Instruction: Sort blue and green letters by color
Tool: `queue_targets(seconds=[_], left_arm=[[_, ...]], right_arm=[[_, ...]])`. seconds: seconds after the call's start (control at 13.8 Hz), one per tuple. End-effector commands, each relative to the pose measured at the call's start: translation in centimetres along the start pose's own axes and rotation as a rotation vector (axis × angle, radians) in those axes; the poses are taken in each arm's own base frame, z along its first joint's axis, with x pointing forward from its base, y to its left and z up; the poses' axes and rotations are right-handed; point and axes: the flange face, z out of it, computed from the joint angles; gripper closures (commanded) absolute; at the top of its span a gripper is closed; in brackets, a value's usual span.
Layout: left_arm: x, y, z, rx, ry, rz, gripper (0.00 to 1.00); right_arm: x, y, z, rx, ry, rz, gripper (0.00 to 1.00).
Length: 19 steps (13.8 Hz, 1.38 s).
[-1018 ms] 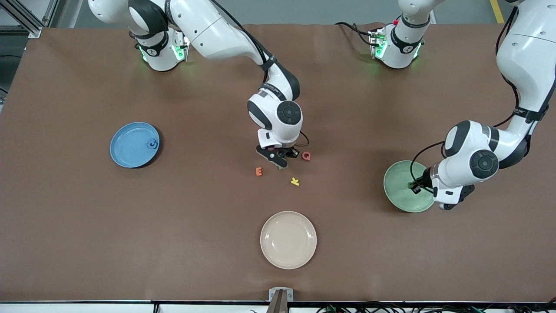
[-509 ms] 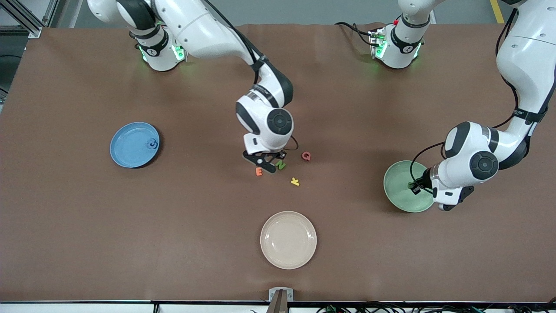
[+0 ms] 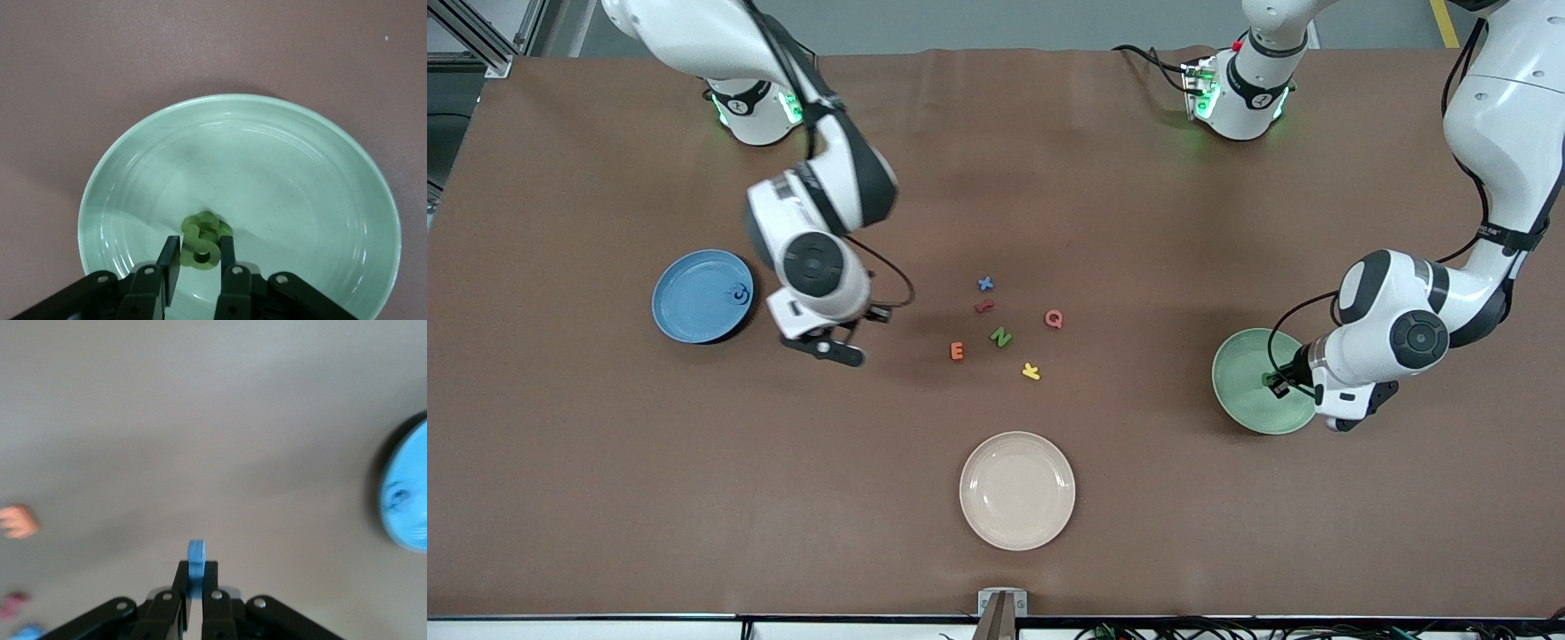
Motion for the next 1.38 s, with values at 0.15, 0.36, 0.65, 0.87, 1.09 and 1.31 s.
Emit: queue_targets(seconds=[0.15,0.36,0.65,0.87,1.09,1.31], left_arm=[[0.3,0.1,0.0,0.008,0.013,0.018,0.09],[0.3,0.1,-0.6,0.014,0.019,0.012,0.01],[-1.8,2.4,-3.1,0.016,0.034,0.048,0.01],[-5.2,6.0,-6.3,-0.025,0.055,0.12,0.01],[-9.9,11.0,-8.0,-0.066,0.062,0.156,0.05],[-15.3,18.1,-9.4,-0.118,0.074,0.11,0.06]], right_arm=[[-3.2,11.9,3.2,0.012,0.03,-0.139,1.0],[-2.6,17.0,3.8,0.014,0.017,-0.198,1.0],[-0.6,23.7,5.1,0.034,-0.015,-0.243,1.0],[0.0,26.8,5.8,0.044,-0.04,-0.226,0.39],[-0.1,26.8,5.9,0.043,-0.051,-0.22,0.0],[-0.5,24.4,5.1,0.044,-0.039,-0.194,0.0]])
